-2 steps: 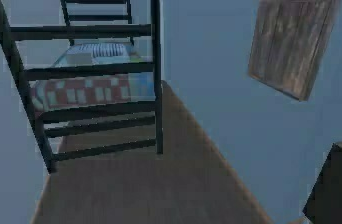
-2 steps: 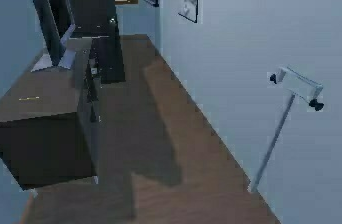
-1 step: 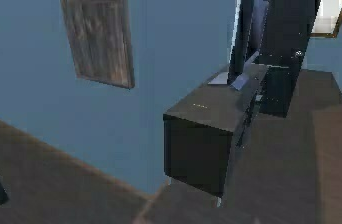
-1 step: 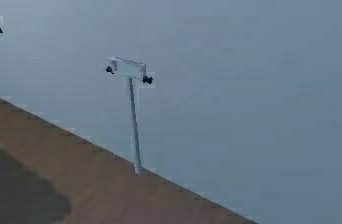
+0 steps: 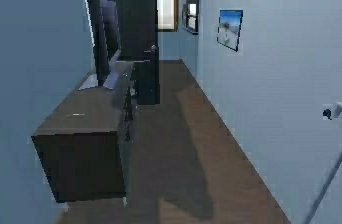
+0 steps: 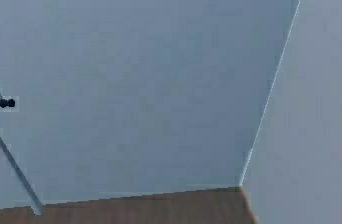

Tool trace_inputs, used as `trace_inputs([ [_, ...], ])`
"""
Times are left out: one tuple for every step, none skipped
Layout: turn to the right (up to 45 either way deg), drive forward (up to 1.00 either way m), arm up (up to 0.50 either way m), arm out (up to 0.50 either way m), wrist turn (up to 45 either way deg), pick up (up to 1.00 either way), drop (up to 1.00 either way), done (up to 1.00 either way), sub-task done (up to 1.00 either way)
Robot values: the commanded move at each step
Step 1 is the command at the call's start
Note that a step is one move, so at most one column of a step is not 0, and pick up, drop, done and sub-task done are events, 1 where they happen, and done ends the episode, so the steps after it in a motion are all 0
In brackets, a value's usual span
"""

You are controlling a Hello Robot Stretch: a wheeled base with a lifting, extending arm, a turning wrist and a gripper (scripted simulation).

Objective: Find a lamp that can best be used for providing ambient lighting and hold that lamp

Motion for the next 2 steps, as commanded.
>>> trace_inputs([
  [0.0, 1.0, 0.0, 0.0, 0.0, 0.0, 0.0, 0.0, 0.0],
  [3.0, 0.0, 0.0, 0.0, 0.0, 0.0, 0.0, 0.0, 0.0],
])
